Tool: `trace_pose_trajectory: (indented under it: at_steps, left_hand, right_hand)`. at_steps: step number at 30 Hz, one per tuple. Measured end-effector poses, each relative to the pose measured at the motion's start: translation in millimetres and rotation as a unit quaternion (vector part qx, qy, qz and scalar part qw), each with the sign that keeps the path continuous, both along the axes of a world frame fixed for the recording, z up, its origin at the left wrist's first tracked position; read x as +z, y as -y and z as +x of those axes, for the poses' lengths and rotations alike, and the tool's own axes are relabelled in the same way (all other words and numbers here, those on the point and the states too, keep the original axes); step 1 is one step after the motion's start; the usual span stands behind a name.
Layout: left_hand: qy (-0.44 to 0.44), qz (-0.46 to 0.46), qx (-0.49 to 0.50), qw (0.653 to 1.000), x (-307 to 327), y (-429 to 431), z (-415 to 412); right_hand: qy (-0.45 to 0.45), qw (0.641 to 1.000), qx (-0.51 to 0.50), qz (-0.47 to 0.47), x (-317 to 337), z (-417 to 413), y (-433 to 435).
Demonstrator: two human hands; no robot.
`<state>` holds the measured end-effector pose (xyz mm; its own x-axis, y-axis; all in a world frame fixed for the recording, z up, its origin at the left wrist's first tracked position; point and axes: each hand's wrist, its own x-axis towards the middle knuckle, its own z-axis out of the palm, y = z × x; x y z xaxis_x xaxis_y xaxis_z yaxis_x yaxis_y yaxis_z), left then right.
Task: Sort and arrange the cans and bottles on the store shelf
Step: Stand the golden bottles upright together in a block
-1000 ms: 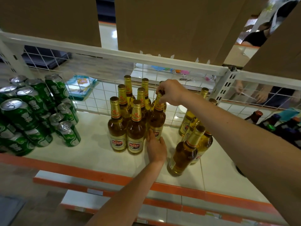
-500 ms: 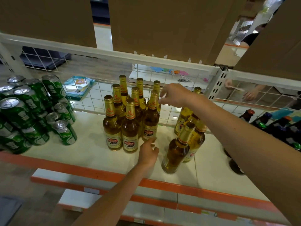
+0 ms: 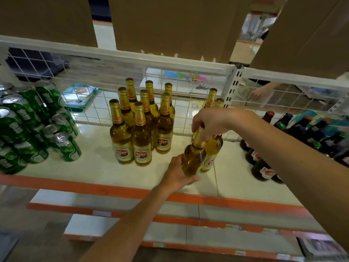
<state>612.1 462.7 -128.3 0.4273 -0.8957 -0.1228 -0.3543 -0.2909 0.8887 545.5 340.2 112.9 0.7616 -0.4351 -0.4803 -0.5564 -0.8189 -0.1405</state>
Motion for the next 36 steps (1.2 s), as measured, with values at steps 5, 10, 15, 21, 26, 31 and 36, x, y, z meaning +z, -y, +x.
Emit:
trace_pose_trajectory:
  at_steps: [5,10,15,21,26,31,36]
  left_hand:
    - [0.038,-0.008,0.057,0.998,-6,1,-7]
    - [0.037,-0.038,0.088,0.995,-14,-23,12]
    - [0.024,-0.065,0.143,0.987,-8,-34,30]
    - [0.048,-0.064,0.228,0.97,1,-34,43]
    - [0.079,-0.043,0.269,0.959,2,-28,45]
    - [0.036,-0.07,0.305,0.949,-3,-26,42]
    - [-0.019,-0.102,0.354,0.929,1,-19,30]
  right_hand:
    - [0.083,0.995,0.006,-0.048,-7,-4,-3]
    - [0.158,0.983,-0.029,-0.088,-12,13,-18]
    - [0.192,0.972,-0.051,-0.124,-18,45,-26]
    - [0.207,0.969,-0.066,-0.118,-19,78,-35]
    - [0.241,0.96,-0.087,-0.11,-18,95,-41]
    - [0.255,0.953,-0.108,-0.124,-28,103,-43]
    - [0.254,0.955,-0.119,-0.097,-37,98,-47]
